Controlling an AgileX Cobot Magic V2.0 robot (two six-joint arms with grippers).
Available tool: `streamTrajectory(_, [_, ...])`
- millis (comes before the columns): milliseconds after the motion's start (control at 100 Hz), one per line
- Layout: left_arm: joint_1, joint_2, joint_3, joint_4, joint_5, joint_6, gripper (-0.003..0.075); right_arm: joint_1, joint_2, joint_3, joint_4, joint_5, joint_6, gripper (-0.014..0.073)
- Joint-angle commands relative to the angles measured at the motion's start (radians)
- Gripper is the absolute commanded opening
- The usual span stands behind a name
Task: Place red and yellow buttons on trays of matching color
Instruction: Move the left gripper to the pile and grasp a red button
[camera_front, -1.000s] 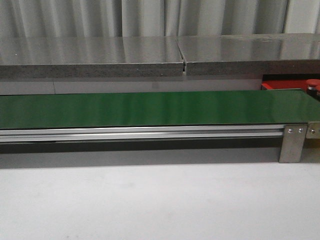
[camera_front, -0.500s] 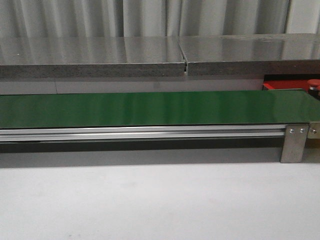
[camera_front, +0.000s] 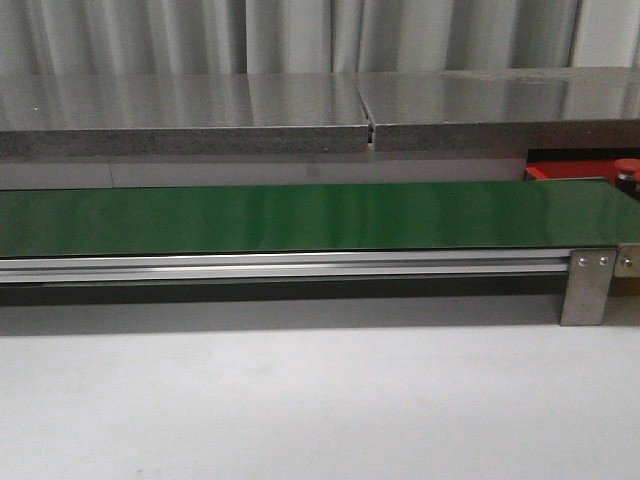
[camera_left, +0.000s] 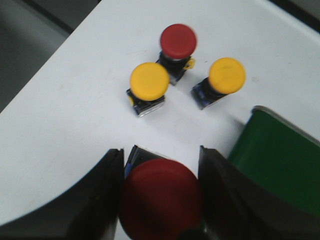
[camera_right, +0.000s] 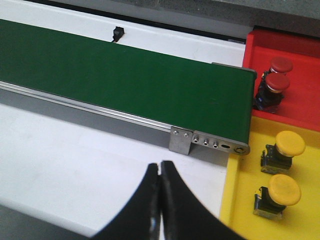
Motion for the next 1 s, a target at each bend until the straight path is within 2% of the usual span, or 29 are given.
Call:
streamTrajectory(0, [-0.051,-0.062,-0.021,-0.015,-0.047,0.001,0.0114,-0.002,0.003,-0.027,-0.004,-0.067,-0.007,-0.0068])
streamTrajectory(310, [-0.187,-0.032,-0.017,-0.015,-0.029,0.002,0.0114,-0.002,0.003,-0.027,-0.004,-0.067,-0.007,-0.0068])
streamTrajectory(580, [-0.23,0.014,-0.017,-0.015,-0.001,0.002,0.0128,-0.002,0.003,-0.027,-0.004,-0.067,-0.007,-0.0068])
streamTrajectory(630, [-0.23,0.014,-0.017,-0.015,-0.001,0.013,0.0162,-0.002,0.003,-0.027,-0.004,-0.067,-0.007,-0.0068])
streamTrajectory(680, [-0.23,0.014,-0.017,-0.015,-0.001,0.028,0.0227,-0.002,0.003,-0.027,-0.004,-0.067,-0.007,-0.0068])
streamTrajectory(800, [-0.23,0.014,-0.017,-0.015,-0.001,0.028,0.0464,-0.002,0.003,-0.027,-0.004,-0.067,-0.007,-0.0068])
streamTrajectory(850, [-0.23,0.014,-0.017,-0.015,-0.003,0.028,0.0526,-0.002,0.003,-0.027,-0.004,-0.067,-0.007,-0.0068])
streamTrajectory(990, [-0.23,0.012,-0.029,-0.015,-0.006,0.028,0.0547,-0.002,0.003,-0.027,-0.004,-0.067,-0.007,-0.0068])
